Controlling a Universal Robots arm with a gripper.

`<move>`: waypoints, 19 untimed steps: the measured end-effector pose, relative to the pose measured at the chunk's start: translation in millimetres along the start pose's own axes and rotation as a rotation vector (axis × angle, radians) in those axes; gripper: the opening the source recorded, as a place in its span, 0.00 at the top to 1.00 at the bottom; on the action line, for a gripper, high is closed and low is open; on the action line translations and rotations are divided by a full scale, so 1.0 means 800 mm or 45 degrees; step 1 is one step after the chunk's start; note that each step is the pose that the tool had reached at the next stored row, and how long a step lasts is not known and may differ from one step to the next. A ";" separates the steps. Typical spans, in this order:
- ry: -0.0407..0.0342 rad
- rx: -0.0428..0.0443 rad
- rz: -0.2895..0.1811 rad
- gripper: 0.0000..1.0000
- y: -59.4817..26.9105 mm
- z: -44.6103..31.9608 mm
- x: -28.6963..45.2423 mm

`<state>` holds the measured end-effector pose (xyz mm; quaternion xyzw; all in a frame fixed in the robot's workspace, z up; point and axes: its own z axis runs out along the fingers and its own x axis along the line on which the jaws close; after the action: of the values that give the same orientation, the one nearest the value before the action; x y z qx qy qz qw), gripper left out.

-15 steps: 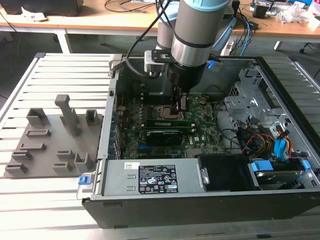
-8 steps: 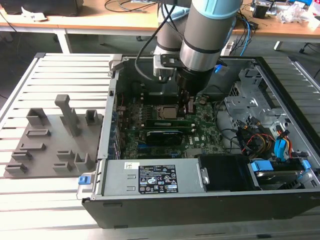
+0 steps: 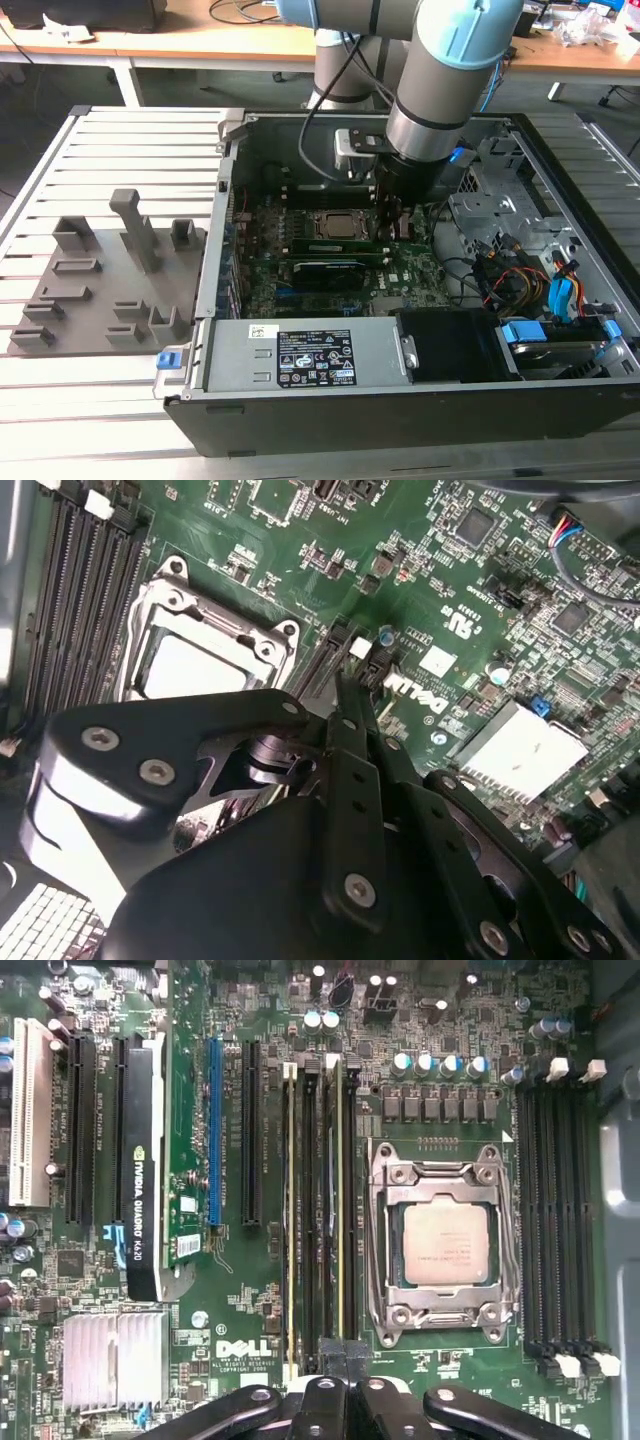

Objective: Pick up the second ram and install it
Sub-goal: 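Press down the second ram until it locks into place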

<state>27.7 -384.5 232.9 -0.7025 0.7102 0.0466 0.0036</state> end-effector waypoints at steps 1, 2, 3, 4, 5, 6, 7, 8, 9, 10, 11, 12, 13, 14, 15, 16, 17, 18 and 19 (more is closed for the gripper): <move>0.0002 0.000 0.000 0.89 0.000 0.0018 0.0001; 0.0005 0.000 0.000 0.89 0.000 0.0025 0.0003; 0.0001 0.000 0.000 0.89 0.000 0.0036 0.0003; 0.0006 0.000 0.000 0.89 0.000 0.0040 0.0004; 0.0006 0.000 0.000 0.89 0.000 0.0040 0.0004; 0.0005 0.000 0.000 0.89 0.000 0.0041 0.0004; -0.0012 0.001 0.000 0.89 0.000 0.0020 -0.0001; -0.0002 0.001 0.000 0.89 0.000 -0.0005 -0.0001; -0.0002 0.001 0.000 0.89 0.002 -0.0005 0.0000; 0.0000 0.004 -0.001 0.89 0.014 0.0001 0.0001; 0.0000 0.006 -0.001 0.89 0.024 0.0008 0.0003; 0.0001 0.008 -0.001 0.89 0.033 0.0013 0.0004; 0.0002 0.009 -0.001 0.89 0.040 0.0017 0.0005; 0.0004 0.010 -0.001 0.89 0.045 0.0019 0.0006; 0.0008 0.012 -0.001 0.89 0.054 0.0025 0.0007; 0.0005 0.014 -0.001 0.89 0.066 0.0037 0.0008; 0.0006 0.015 -0.001 0.89 0.077 0.0046 0.0010; 0.0006 0.015 -0.001 0.89 0.080 0.0049 0.0010; 0.0003 0.015 -0.001 0.89 0.083 0.0052 0.0010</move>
<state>-38.6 -384.4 232.8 -0.7028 0.7101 0.0423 0.0078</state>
